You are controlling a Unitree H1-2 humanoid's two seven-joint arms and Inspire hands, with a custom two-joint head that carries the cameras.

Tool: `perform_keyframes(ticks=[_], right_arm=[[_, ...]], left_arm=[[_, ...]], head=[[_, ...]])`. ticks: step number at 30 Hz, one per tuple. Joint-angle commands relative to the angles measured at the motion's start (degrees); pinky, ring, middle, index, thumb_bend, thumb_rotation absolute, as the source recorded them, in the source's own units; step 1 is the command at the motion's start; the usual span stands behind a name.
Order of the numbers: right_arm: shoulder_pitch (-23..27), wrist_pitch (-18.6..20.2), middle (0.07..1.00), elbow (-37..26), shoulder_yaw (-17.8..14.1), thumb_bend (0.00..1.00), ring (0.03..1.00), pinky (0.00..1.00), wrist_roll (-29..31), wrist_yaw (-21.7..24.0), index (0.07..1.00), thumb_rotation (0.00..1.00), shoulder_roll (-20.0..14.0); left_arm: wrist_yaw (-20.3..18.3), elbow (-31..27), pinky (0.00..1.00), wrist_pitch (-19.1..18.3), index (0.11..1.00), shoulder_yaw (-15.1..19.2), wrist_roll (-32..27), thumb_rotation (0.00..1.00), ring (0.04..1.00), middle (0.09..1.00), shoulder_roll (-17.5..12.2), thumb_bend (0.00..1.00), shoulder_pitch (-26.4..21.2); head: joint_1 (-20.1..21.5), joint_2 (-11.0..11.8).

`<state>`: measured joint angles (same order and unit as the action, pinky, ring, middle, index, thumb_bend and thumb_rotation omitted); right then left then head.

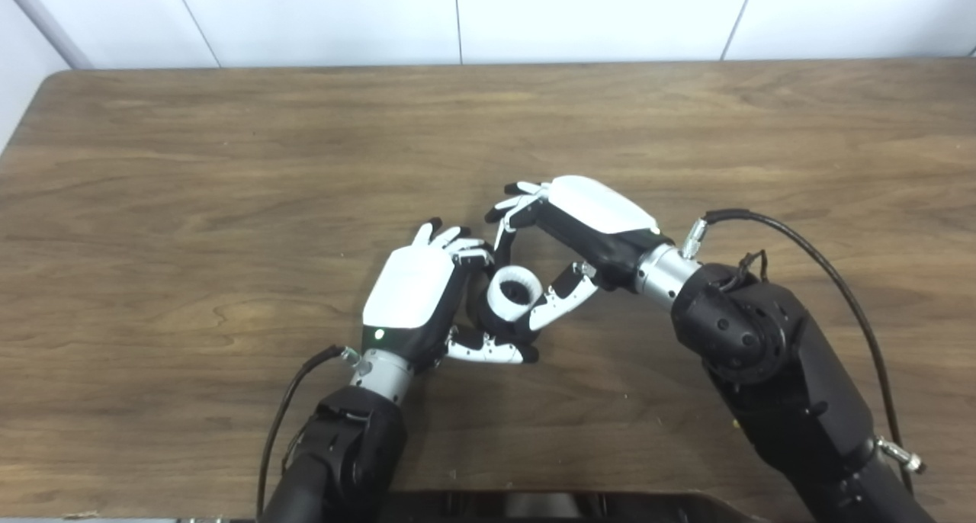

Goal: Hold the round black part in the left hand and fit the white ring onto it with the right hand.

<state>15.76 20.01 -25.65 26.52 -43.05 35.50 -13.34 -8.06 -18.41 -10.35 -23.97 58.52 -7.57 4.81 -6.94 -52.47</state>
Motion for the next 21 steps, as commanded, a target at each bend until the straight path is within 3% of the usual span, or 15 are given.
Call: perform_keyframes(ticks=[1, 21], right_arm=[[1.3, -1.3, 0.831, -0.9, -0.1, 0.52, 0.955, 0.96, 0.1, -0.6, 0.484, 0.14, 0.3], [0.8, -1.7, 0.825, -1.0, 0.4, 0.52, 0.956, 0.97, -0.2, -0.4, 0.484, 0.14, 0.5]], left_arm=[[-1.1, -0.2, 1.00, 0.2, 0.484, -0.3, 0.2, 0.05, 0.902, 0.781, 0.0, 0.52, -0.4], [-1.7, -0.7, 1.00, 0.1, 0.483, -0.1, 0.3, 0.05, 0.899, 0.778, 0.0, 0.52, -0.2]], head=[[-0.1, -0.1], [0.3, -0.3]])
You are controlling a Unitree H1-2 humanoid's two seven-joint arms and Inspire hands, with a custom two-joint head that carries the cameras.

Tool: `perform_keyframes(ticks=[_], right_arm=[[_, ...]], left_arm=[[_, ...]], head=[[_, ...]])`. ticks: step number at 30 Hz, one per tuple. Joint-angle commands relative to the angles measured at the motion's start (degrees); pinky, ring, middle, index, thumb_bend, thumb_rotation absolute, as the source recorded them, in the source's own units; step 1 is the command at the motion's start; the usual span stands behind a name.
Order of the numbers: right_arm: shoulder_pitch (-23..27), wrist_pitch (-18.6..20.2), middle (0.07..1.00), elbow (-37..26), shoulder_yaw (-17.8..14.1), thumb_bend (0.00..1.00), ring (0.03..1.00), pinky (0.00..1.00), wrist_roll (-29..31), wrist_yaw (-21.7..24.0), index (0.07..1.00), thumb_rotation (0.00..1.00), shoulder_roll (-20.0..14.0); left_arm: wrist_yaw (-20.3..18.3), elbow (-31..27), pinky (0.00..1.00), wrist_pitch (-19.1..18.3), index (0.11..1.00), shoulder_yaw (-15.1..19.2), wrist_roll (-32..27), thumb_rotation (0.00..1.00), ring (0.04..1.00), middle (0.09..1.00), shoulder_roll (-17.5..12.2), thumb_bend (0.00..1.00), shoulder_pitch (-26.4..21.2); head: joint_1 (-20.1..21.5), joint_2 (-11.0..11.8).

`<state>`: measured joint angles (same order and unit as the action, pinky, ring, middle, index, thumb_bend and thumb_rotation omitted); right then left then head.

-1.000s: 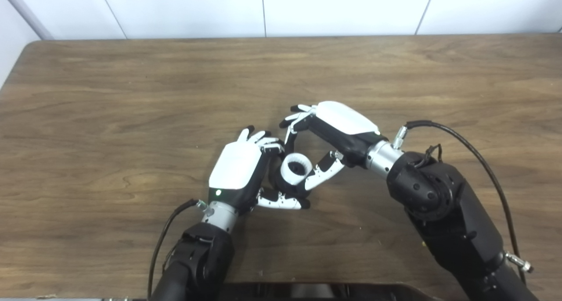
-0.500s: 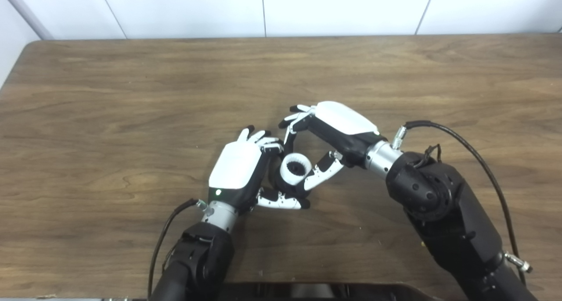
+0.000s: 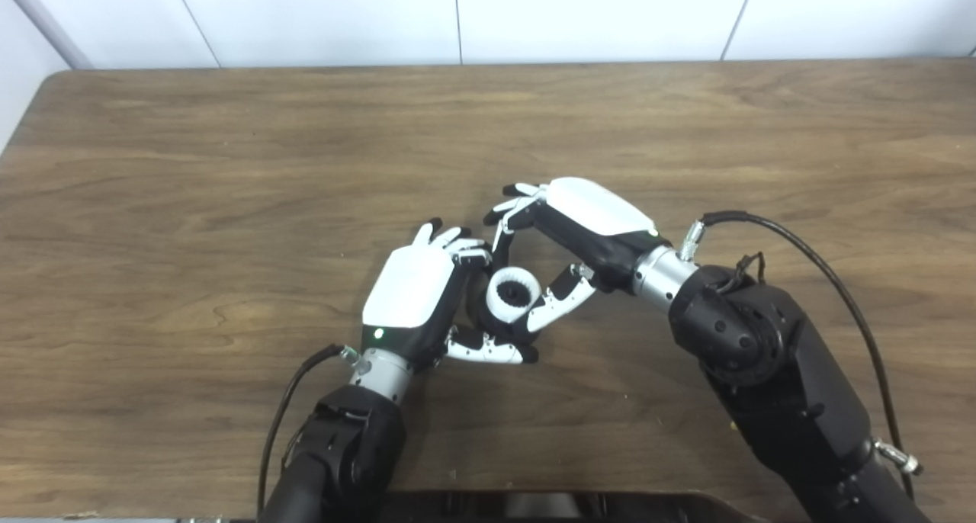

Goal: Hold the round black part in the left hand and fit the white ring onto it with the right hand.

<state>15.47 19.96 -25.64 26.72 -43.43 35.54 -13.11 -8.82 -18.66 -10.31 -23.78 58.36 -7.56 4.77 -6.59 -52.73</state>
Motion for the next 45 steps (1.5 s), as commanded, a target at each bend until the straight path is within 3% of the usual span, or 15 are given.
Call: perform_keyframes(ticks=[1, 45], right_arm=[[1.1, -1.6, 0.824, -1.0, 0.3, 0.52, 0.955, 0.96, 0.0, -0.4, 0.484, 0.14, 0.2], [0.6, -3.7, 0.847, 0.4, 0.4, 0.52, 0.950, 0.92, -0.4, -1.8, 0.491, 0.15, -0.1]], left_arm=[[-1.0, -0.5, 1.00, 0.1, 0.483, -0.3, 0.5, 0.05, 0.900, 0.779, 0.0, 0.52, -0.2], [-1.2, -0.9, 1.00, -0.1, 0.483, -0.1, 1.1, 0.05, 0.894, 0.777, 0.2, 0.52, -0.2]], head=[[0.0, 0.0], [0.1, -0.3]])
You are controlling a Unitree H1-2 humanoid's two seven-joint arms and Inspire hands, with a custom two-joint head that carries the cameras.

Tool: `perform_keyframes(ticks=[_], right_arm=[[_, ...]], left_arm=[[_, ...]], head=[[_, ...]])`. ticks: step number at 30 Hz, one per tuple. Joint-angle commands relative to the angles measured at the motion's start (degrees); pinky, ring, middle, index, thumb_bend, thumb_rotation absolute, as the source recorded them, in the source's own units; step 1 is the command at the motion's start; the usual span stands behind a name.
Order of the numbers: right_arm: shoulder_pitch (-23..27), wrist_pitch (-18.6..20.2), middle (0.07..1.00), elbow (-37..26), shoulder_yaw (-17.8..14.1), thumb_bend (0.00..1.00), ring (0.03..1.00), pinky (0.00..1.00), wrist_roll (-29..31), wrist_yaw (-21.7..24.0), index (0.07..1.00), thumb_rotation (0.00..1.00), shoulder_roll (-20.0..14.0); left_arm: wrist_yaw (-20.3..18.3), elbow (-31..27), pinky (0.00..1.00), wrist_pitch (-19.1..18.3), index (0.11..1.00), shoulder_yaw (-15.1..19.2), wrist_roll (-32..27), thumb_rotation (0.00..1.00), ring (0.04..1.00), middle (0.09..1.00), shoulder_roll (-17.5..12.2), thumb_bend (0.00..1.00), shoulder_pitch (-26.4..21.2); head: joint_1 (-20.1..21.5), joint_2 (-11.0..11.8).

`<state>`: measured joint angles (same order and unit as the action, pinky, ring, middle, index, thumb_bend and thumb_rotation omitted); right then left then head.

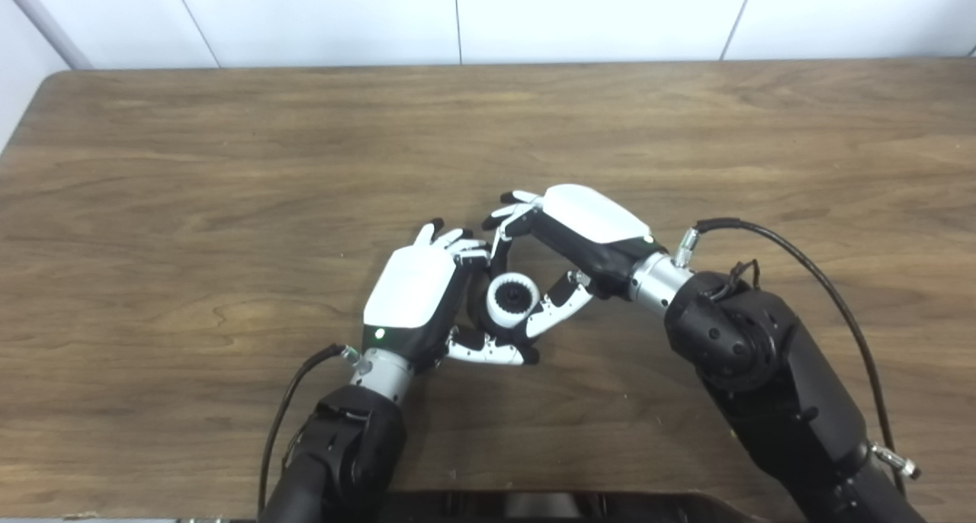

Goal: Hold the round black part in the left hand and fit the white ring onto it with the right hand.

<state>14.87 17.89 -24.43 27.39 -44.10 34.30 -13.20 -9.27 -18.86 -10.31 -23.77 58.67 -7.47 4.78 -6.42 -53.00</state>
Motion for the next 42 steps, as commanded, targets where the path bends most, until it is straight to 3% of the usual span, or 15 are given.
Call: perform_keyframes(ticks=[1, 5, 6, 7, 11, 32, 42], right_arm=[[1.2, -1.8, 0.849, -0.8, -0.3, 0.52, 0.950, 0.92, 0.3, -0.7, 0.492, 0.15, 0.0], [1.3, -2.2, 0.861, -0.7, -0.4, 0.52, 0.949, 0.92, 0.0, -0.9, 0.493, 0.15, -0.2], [1.3, -2.3, 0.865, -0.6, -0.4, 0.75, 0.950, 0.92, 0.0, -1.0, 0.574, 0.18, -0.2], [1.3, -2.3, 0.868, -0.6, -0.4, 0.83, 0.952, 0.92, 0.0, -1.0, 0.603, 0.19, -0.2], [1.4, -2.0, 0.882, -0.7, -0.4, 0.93, 0.960, 0.93, -0.1, -0.6, 0.644, 0.22, -0.3], [2.5, -0.6, 0.890, -1.2, -1.6, 0.94, 0.964, 0.92, -0.7, 1.1, 0.666, 0.25, -0.4], [3.3, -0.1, 0.887, -2.0, -6.8, 0.96, 0.953, 0.88, 0.2, 0.9, 0.651, 0.24, -2.7]], left_arm=[[-0.8, -0.7, 1.00, -0.1, 0.483, -0.1, 0.8, 0.05, 0.895, 0.778, 0.1, 0.52, -0.2], [-0.5, -0.5, 1.00, 0.2, 0.483, -0.1, 0.8, 0.05, 0.893, 0.777, 0.0, 0.52, -0.2], [-0.4, -0.4, 1.00, 0.2, 0.483, -0.1, 0.7, 0.05, 0.894, 0.779, 0.0, 0.52, -0.2], [-0.3, -0.3, 1.00, 0.3, 0.483, -0.1, 0.7, 0.05, 0.894, 0.778, 0.0, 0.52, -0.2], [-0.2, -0.3, 1.00, 0.2, 0.483, -0.2, 1.0, 0.05, 0.891, 0.777, 0.1, 0.52, -0.1], [-0.7, -0.3, 1.00, 0.2, 0.482, 0.2, 0.0, 0.05, 0.898, 0.781, -0.1, 0.52, -0.5], [-0.8, -0.4, 1.00, 0.1, 0.483, 0.5, 0.0, 0.05, 0.896, 0.780, -0.2, 0.52, -0.6]], head=[[0.0, 0.0], [0.0, 0.0], [0.0, 0.0], [0.0, 0.0], [0.0, 0.0], [0.2, 0.0], [0.5, 0.1]])
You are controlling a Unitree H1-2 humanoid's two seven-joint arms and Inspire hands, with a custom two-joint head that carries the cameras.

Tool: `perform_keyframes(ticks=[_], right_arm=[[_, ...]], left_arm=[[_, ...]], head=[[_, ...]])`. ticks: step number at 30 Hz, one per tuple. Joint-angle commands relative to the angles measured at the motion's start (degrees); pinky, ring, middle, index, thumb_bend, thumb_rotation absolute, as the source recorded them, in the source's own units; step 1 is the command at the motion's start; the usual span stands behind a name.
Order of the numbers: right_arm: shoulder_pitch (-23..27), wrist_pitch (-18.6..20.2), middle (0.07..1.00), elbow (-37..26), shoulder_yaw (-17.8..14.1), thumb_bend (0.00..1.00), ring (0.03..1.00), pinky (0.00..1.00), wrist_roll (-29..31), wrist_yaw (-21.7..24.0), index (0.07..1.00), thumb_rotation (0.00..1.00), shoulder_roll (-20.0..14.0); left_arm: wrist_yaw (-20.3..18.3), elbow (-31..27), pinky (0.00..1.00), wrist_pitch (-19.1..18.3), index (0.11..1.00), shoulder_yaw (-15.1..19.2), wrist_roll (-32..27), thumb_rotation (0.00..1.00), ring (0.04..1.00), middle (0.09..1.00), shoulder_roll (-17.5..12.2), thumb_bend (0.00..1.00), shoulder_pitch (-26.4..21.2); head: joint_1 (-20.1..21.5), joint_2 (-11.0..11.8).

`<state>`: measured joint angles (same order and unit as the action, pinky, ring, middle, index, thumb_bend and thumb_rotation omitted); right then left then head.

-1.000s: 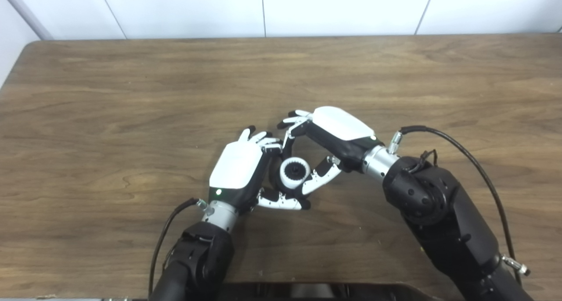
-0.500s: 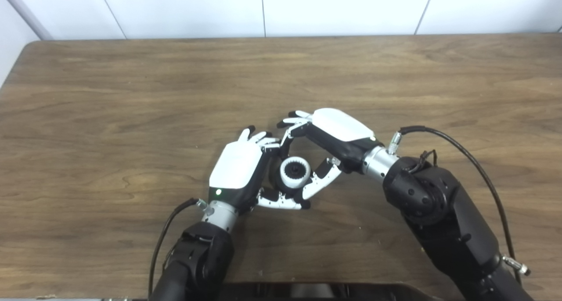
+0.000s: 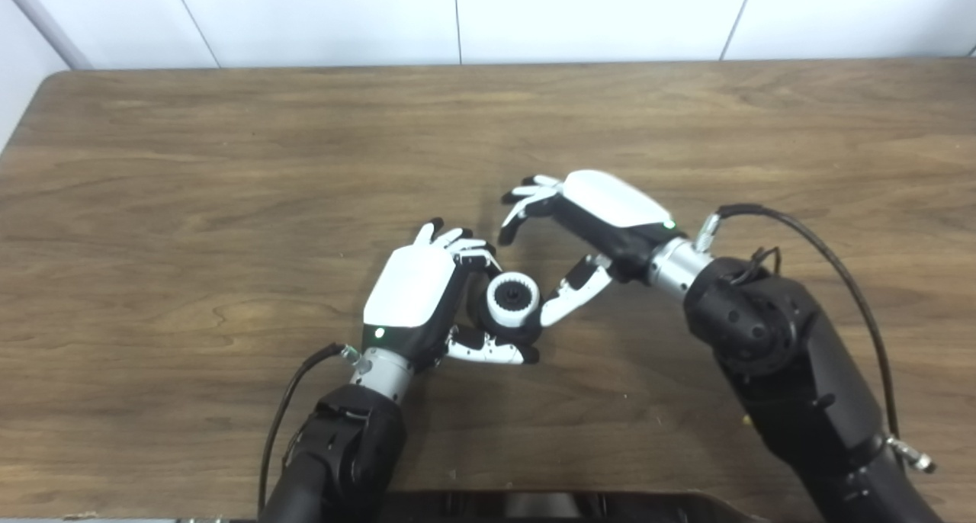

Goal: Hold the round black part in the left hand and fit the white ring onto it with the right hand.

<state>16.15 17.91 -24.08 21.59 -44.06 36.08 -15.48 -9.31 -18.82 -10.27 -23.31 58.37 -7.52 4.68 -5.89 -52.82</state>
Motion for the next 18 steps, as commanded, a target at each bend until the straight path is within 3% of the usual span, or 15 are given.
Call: perform_keyframes(ticks=[1, 18], right_arm=[[2.1, -0.1, 0.885, -2.5, -1.4, 0.96, 0.952, 0.88, 0.2, -0.9, 0.650, 0.24, -0.6], [2.1, 1.0, 0.861, -3.6, -8.7, 0.99, 0.928, 0.82, 2.7, -2.0, 0.633, 0.22, -3.8]], left_arm=[[-0.8, -0.4, 1.00, 0.1, 0.483, 0.1, 0.3, 0.05, 0.896, 0.781, -0.2, 0.52, -0.5], [0.1, 0.2, 1.00, 2.0, 0.483, 1.5, -1.3, 0.05, 0.891, 0.776, -1.4, 0.52, -0.2]], head=[[0.0, -0.1], [0.7, 0.6]])
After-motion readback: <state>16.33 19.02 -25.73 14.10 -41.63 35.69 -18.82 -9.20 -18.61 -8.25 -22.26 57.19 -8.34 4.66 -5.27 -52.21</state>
